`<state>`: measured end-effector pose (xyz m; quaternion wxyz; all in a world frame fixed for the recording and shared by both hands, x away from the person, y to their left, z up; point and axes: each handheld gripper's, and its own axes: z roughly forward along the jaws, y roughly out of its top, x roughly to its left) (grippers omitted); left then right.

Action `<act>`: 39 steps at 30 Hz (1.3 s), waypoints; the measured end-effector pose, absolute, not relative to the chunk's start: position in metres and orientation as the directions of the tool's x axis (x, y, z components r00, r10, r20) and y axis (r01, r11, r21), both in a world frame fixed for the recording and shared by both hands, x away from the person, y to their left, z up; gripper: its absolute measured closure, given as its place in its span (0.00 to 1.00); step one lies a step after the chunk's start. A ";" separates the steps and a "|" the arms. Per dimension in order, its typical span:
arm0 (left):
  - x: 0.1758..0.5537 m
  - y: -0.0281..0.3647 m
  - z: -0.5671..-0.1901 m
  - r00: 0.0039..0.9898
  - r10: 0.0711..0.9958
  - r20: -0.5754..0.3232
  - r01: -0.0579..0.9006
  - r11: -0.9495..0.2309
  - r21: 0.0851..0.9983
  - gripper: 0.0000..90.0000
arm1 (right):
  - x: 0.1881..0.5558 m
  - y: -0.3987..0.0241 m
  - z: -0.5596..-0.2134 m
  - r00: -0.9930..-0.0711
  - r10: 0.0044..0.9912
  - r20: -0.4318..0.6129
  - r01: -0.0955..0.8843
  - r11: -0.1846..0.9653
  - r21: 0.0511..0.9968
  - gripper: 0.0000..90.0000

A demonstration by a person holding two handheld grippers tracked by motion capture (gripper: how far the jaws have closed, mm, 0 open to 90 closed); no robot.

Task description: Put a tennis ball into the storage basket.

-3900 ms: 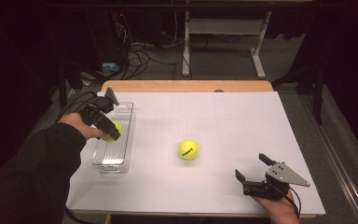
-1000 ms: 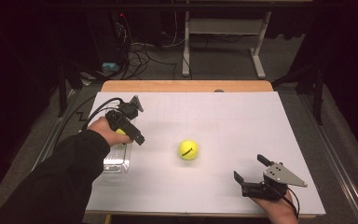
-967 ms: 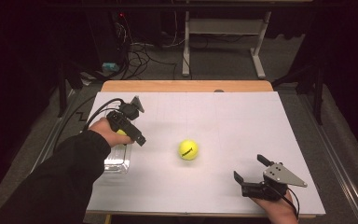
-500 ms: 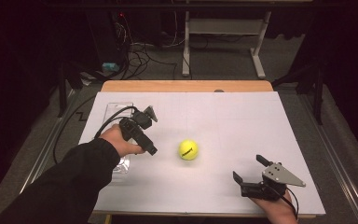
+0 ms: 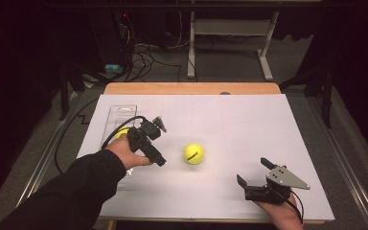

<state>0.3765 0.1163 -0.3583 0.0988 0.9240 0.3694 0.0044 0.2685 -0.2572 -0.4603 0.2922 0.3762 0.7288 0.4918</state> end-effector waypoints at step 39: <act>0.371 0.119 -0.359 0.742 0.666 -0.075 0.668 -0.724 0.175 0.01 | 0.364 -0.105 -0.466 -0.705 0.709 -0.016 0.425 0.440 0.791 0.12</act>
